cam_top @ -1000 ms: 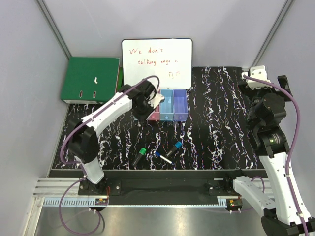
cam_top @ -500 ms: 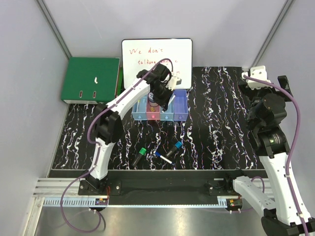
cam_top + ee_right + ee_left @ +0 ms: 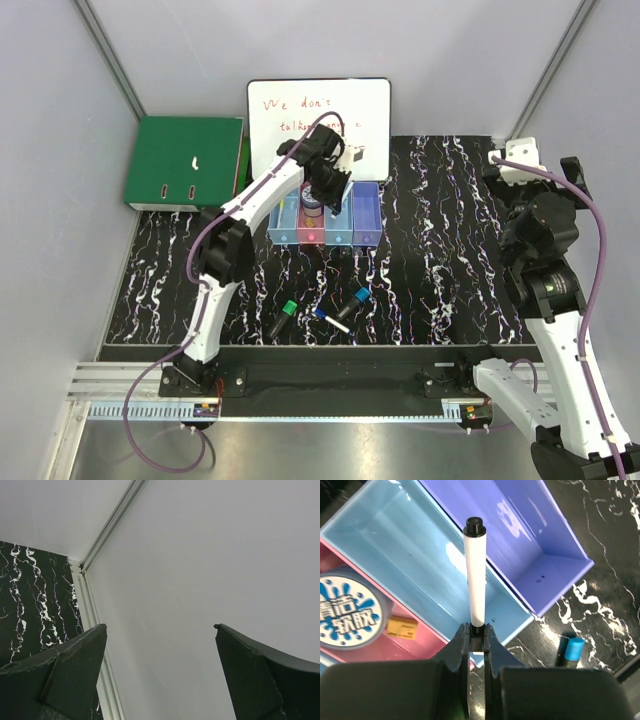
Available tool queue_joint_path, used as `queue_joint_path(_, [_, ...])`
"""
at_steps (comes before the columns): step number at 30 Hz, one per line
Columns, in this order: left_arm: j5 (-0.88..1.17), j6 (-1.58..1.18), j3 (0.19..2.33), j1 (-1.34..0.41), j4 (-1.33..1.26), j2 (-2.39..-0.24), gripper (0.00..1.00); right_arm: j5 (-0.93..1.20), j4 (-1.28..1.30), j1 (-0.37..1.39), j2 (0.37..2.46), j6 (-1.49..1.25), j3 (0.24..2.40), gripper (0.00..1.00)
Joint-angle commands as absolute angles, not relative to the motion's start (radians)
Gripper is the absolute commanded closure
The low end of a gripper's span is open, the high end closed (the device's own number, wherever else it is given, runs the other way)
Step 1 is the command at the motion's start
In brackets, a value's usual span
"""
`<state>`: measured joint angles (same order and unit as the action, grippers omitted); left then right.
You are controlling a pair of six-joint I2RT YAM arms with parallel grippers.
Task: Sort the stationery into containers
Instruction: Place the pen in the storage box.
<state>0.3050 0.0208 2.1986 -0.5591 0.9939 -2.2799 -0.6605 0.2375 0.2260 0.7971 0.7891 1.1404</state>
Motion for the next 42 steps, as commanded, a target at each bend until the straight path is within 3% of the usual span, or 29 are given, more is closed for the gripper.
queue_joint_path(1, [0.258, 0.031, 2.241, -0.56, 0.947, -2.31, 1.0, -0.647, 0.219, 0.219, 0.781, 0.79, 1.128, 0.02])
queue_joint_path(12, [0.101, 0.117, 2.218, -0.569, 0.907, -2.338, 1.0, -0.641, 0.216, 0.219, 0.778, 0.788, 1.104, 0.02])
queue_joint_path(25, [0.17, 0.003, 2.164, -0.568, 0.914, -2.364, 1.0, -0.643, 0.216, 0.219, 0.765, 0.788, 1.094, 0.02])
queue_joint_path(29, [0.173, 0.003, 2.154, -0.566, 0.916, -2.356, 0.84, -0.643, 0.216, 0.219, 0.762, 0.787, 1.088, 0.02])
queue_joint_path(31, [0.185, -0.024, 2.145, -0.568, 0.914, -2.352, 0.82, -0.641, 0.215, 0.219, 0.761, 0.787, 1.085, 0.02])
queue_joint_path(33, [0.192, -0.032, 2.143, -0.566, 0.916, -2.345, 0.73, -0.643, 0.215, 0.219, 0.761, 0.787, 1.083, 0.02])
queue_joint_path(42, [0.216, -0.055, 2.172, -0.566, 0.905, -2.313, 0.72, -0.647, 0.216, 0.219, 0.758, 0.792, 1.088, 0.02])
